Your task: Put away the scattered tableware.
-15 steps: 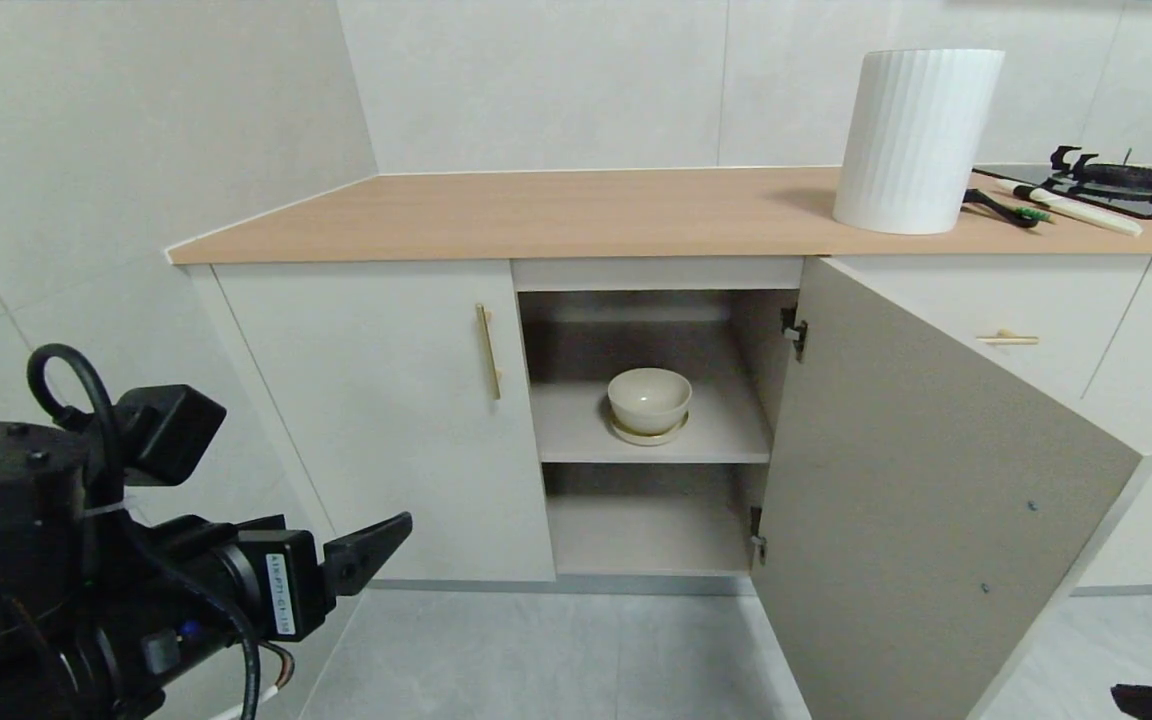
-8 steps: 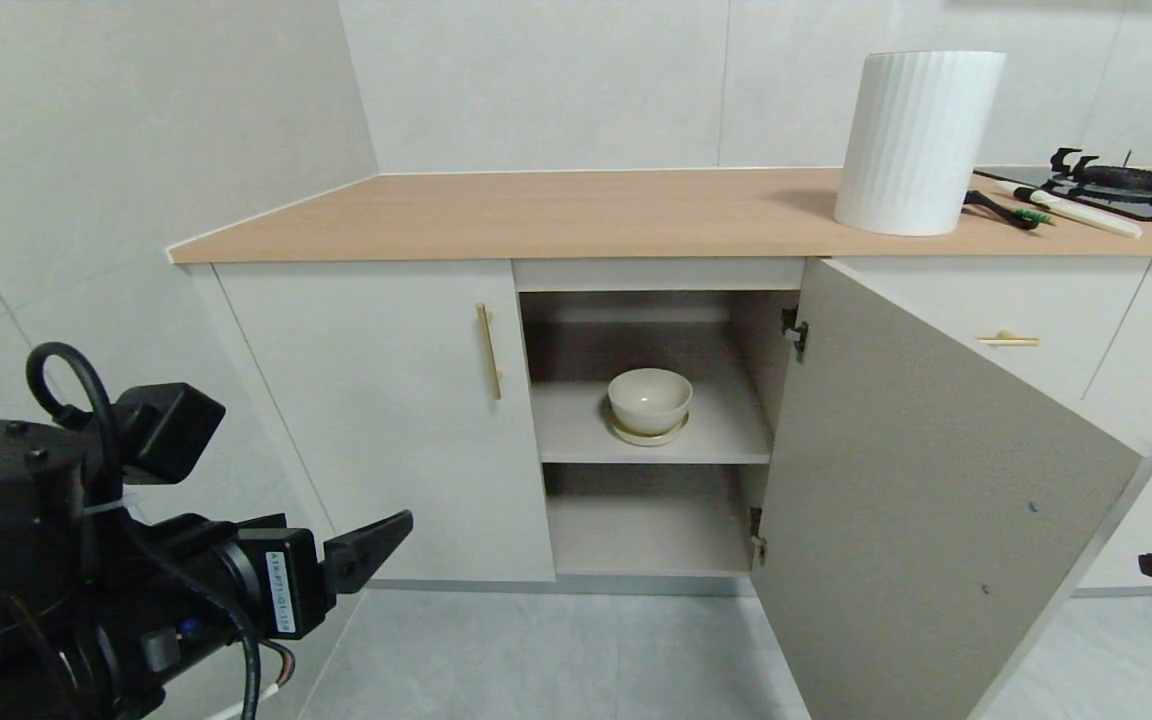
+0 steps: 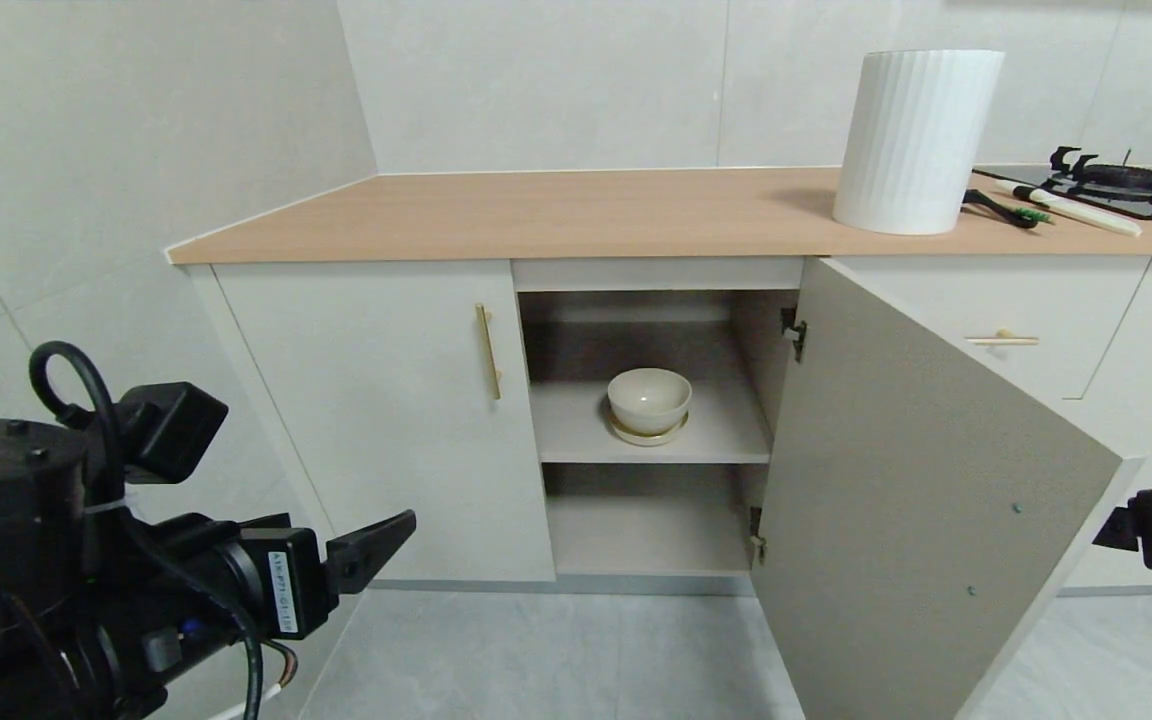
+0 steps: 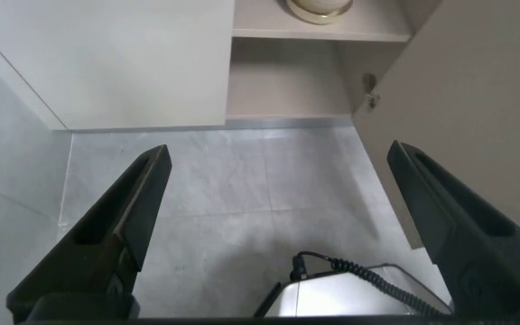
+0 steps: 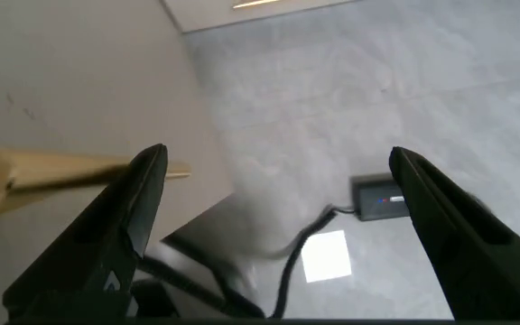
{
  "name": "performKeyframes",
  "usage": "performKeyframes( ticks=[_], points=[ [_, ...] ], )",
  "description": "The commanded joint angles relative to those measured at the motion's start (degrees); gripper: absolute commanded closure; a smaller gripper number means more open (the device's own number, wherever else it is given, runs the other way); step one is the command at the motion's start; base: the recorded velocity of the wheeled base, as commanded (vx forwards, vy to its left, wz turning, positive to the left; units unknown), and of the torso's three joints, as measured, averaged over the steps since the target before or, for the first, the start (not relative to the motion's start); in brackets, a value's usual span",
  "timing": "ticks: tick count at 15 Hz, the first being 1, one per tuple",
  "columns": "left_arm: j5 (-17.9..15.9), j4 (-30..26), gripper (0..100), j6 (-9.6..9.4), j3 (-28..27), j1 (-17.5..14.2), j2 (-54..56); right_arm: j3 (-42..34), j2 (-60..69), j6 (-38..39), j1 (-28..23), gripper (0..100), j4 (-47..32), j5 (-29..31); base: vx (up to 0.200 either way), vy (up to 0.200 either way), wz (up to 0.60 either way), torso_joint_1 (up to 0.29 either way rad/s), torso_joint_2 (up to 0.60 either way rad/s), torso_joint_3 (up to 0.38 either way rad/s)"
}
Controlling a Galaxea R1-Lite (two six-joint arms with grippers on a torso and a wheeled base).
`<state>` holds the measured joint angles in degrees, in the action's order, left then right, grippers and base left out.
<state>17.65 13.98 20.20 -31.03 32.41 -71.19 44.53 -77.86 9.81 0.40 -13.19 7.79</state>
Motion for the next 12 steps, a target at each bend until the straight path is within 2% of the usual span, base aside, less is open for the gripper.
performKeyframes(
  ticks=[1, 2, 5, 8, 10, 12],
  points=[
    [0.0, 0.1, 0, 0.02, -0.1, 0.0, 0.0, -0.5, -2.0, 1.4, 2.1, 0, 1.3, -0.6, 0.000, 0.000, 0.00, 0.000, 0.00, 0.000],
    [0.0, 0.1, 0, 0.02, -0.2, 0.0, 0.2, -0.7, -2.4, 2.0, 3.3, 0, 2.2, -1.0, 0.000, 0.000, 0.00, 0.000, 0.00, 0.000],
    [0.0, 0.1, 0, 0.02, -0.3, 0.0, 0.4, -0.9, -5.4, 4.7, 12.3, 0, 4.8, -2.2, 0.000, 0.000, 0.00, 0.000, 0.00, 0.000],
    [0.0, 0.1, 0, 0.02, -0.4, 0.0, 0.2, -0.6, -10.9, 5.0, 18.8, 0, 12.0, -2.9, 0.000, 0.000, 0.00, 0.000, 0.00, 0.000],
    [0.0, 0.1, 0, 0.02, -0.4, 0.0, 0.2, 2.4, -17.4, 5.0, 23.9, 0, 15.6, -2.9, 0.000, 0.000, 0.00, 0.000, 0.00, 0.000],
    [0.0, 0.1, 0, -0.16, -0.2, 0.0, 0.4, 6.3, -21.0, 5.1, 26.3, 0, 15.7, -3.4, 0.000, 0.000, 0.00, 0.000, 0.00, 0.000]
  ],
)
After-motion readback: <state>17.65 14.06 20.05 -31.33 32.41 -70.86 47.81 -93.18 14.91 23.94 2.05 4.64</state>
